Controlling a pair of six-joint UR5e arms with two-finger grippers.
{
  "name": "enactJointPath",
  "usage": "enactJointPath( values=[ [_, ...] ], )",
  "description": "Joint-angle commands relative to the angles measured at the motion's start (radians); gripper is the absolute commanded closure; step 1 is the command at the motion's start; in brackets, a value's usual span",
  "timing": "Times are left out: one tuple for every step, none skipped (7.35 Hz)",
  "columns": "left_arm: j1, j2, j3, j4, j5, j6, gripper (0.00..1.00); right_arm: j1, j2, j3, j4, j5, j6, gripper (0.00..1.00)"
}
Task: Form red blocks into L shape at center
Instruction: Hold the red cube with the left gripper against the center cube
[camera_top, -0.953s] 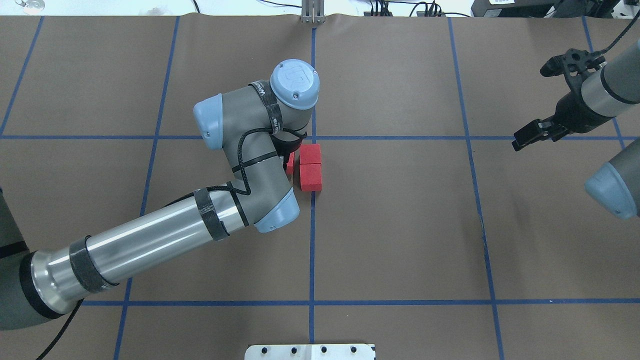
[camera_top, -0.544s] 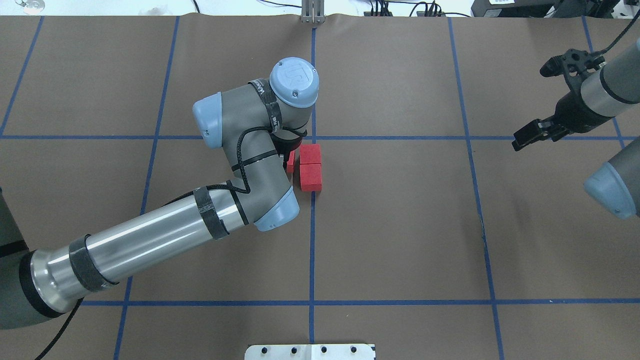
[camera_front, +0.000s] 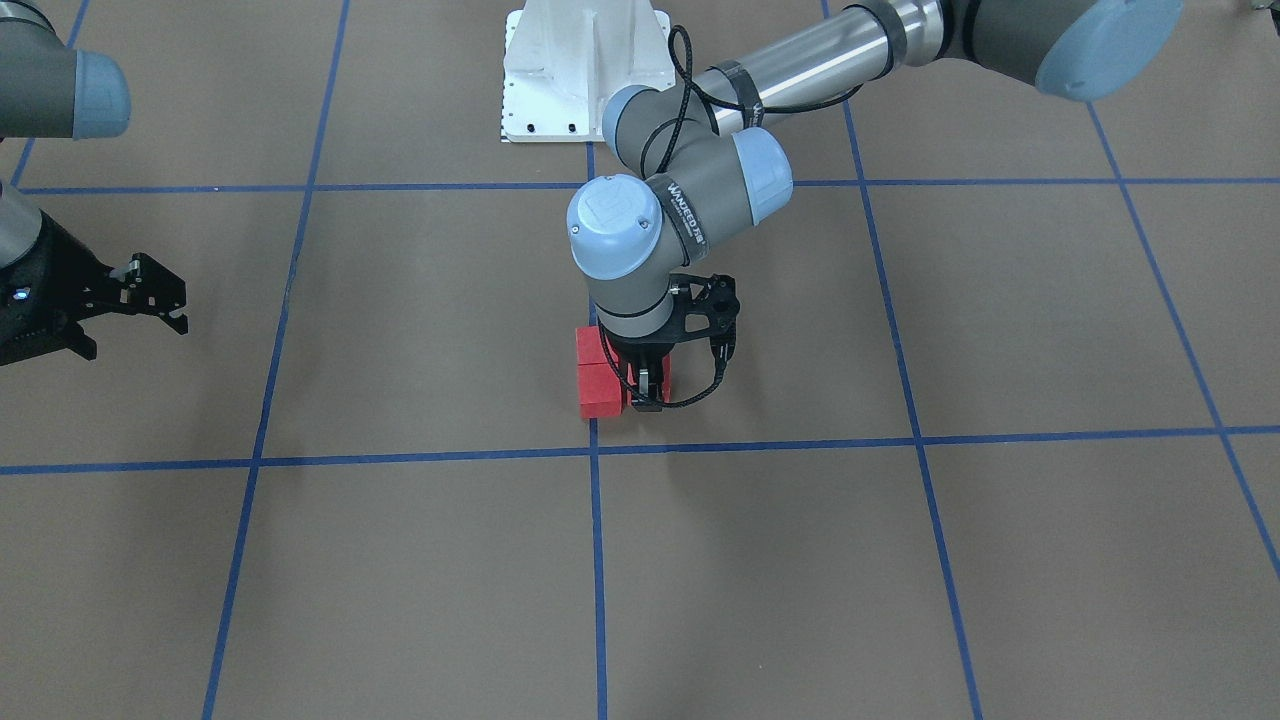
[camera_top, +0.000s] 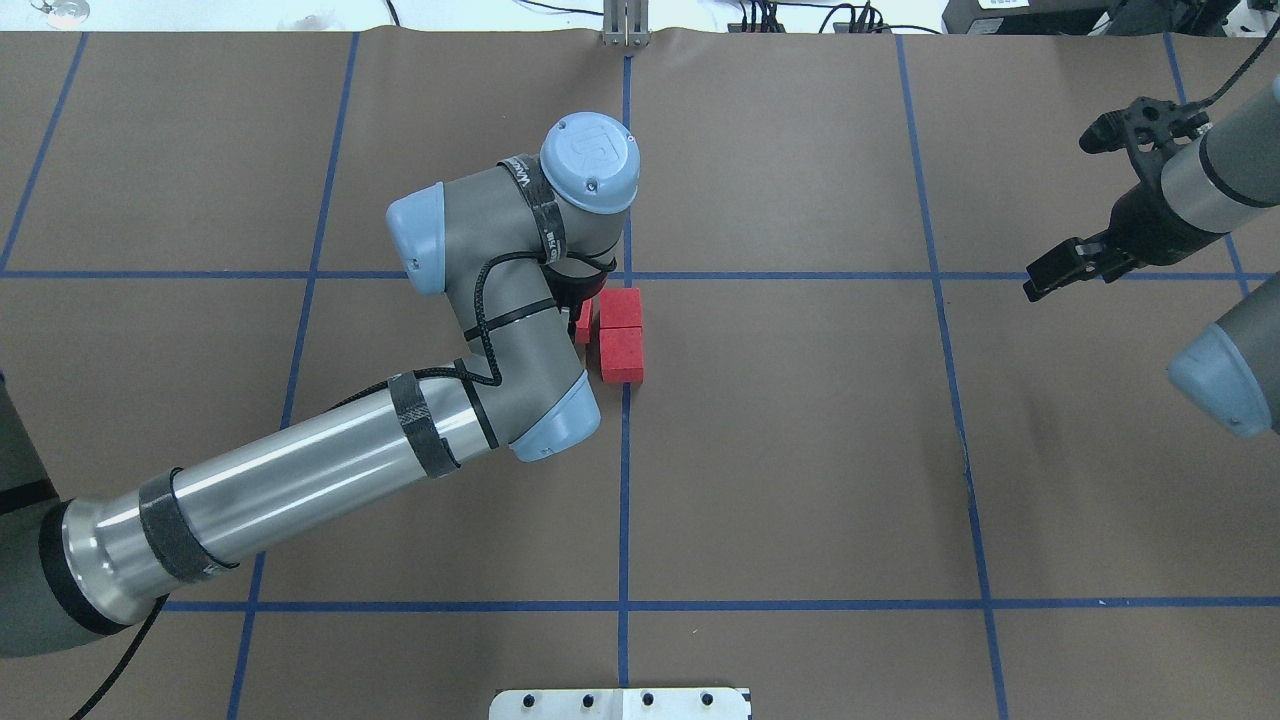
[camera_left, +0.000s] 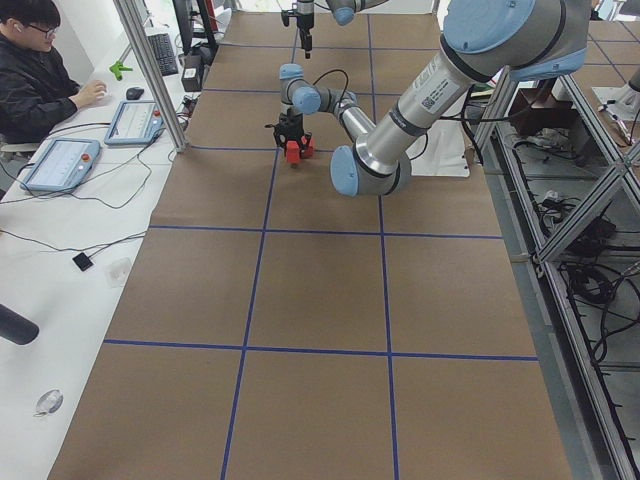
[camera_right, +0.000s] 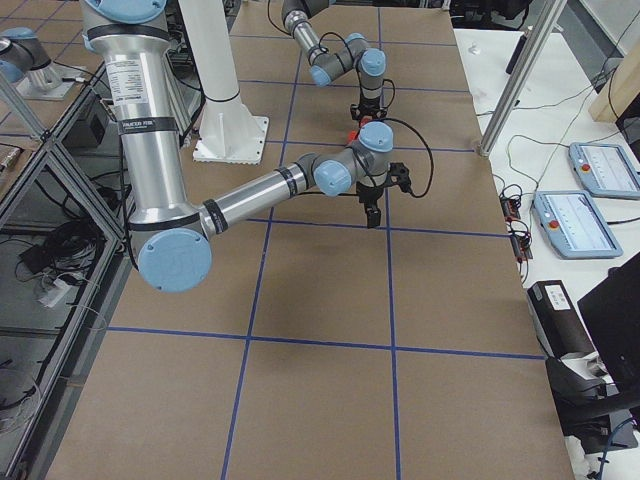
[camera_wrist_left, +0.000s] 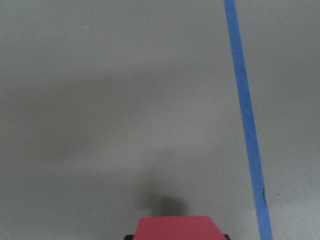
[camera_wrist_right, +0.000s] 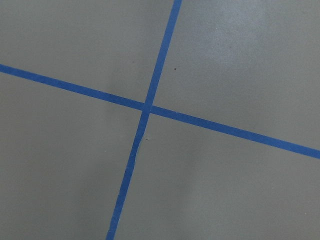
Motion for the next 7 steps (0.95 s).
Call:
enactJointPath(
  values=[
    [0.0,0.0,0.002,-0.001,0.001,-0.001,1.0,0.0,0.0,0.001,-0.001,0.0,0.0,0.01],
    [0.0,0.0,0.0,-0.001,0.0,-0.001,1.0,0.0,0.0,0.003,-0.001,0.0,0.0,0.01],
    [0.0,0.0,0.0,-0.004,0.001,-0.001,1.0,0.0,0.0,0.001,0.001,0.0,0.0,0.01],
    [0.0,-0.002,0.0,-0.007,0.001,-0.001,1.0,0.0,0.0,0.003,0.001,0.0,0.0,0.01],
    [0.0,-0.002,0.002,-0.027,0.003,-0.003,1.0,0.0,0.002,0.001,0.001,0.0,0.0,0.01],
    [0.0,-0.002,0.0,-0.027,0.003,-0.003,1.0,0.0,0.002,0.0,0.001,0.0,-0.001,0.01],
    [0.0,-0.002,0.0,-0.027,0.004,-0.004,1.0,0.0,0.003,-0.002,0.001,0.0,0.0,0.01]
  ],
)
